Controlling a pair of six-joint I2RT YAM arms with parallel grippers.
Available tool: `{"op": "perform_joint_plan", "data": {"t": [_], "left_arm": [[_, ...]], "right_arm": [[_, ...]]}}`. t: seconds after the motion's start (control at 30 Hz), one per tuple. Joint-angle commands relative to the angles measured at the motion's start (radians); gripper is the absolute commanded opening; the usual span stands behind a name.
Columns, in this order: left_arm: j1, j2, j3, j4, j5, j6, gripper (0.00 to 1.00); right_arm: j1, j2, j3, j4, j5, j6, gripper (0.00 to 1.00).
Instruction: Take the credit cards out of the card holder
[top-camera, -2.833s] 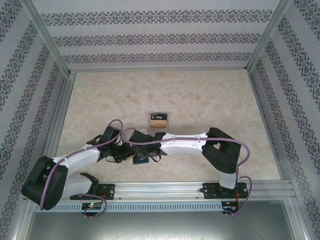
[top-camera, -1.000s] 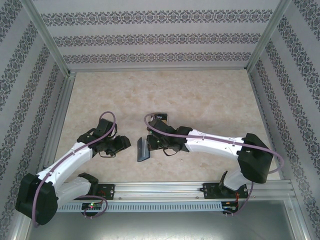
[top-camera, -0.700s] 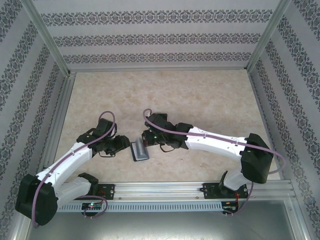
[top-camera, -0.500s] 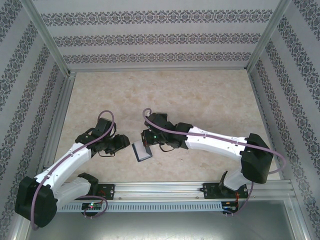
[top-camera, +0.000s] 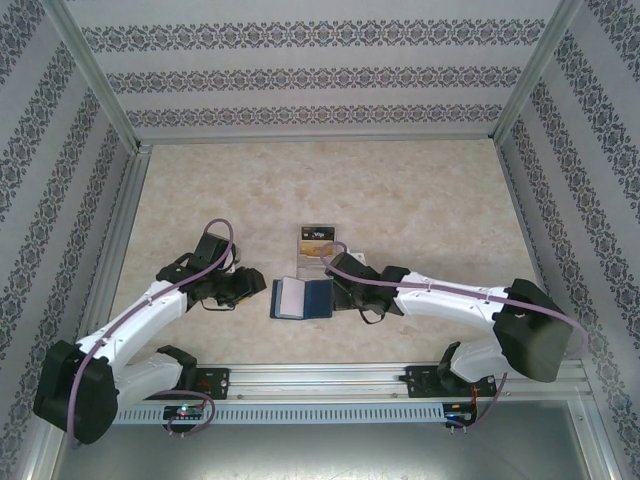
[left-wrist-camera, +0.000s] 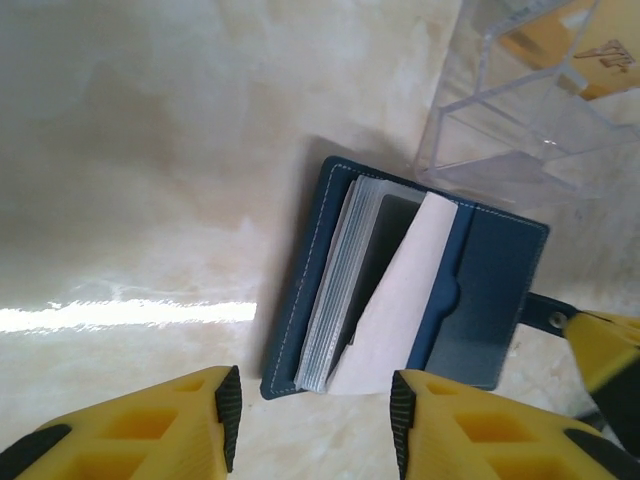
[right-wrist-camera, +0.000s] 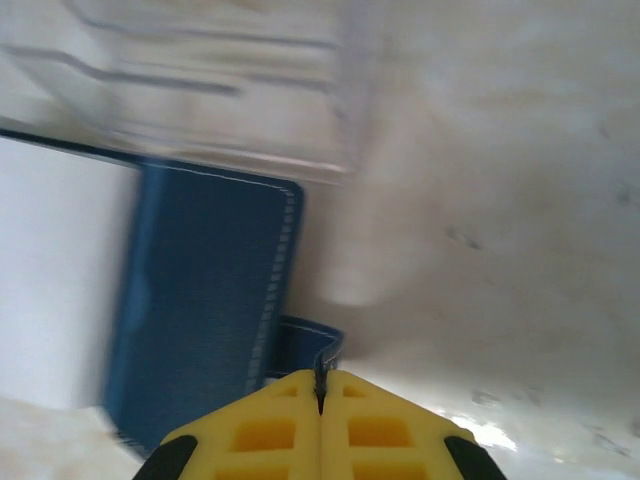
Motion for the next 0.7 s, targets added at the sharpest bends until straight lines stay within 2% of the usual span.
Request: {"op": "perform_joint_plan", "data": {"t": [0.0,0.23,0.33,0.43,0.5,0.57,0.67], "left_arm": [[-0.004,0.012,-0.005,0.066,0.046,0.0,0.45],[-0.029,0.049,-0.013,0.14,0.081,-0.015,0.44],[-0.053,0.081,-0.009,0.181,0.09,-0.02,0.44],[-0.076,0.123,-0.002,0.207,0.089,-0.022,0.43],[-0.086,0.148,0.004,0.217,0.088,-0.023,0.43],[-0.092,0.165,0.003,0.227,0.083,-0.021,0.43],[-0.095,0.187,0.002,0.218,0.067,-0.014,0.43]], "right_arm": [[-0.003,-0.01,-0.023,-0.021,0.034,0.013,0.16],[-0.003,0.033,0.023,0.058,-0.028,-0.006,0.32],[-0.003,0.082,0.054,0.07,-0.054,-0.011,0.33],[-0.003,0.132,0.077,0.07,-0.063,-0.019,0.28],[-0.003,0.152,0.082,0.072,-0.067,-0.017,0.18],[-0.003,0.159,0.076,0.08,-0.065,-0.013,0.14],[-0.003,0.173,0.072,0.083,-0.065,-0.019,0.11]]}}
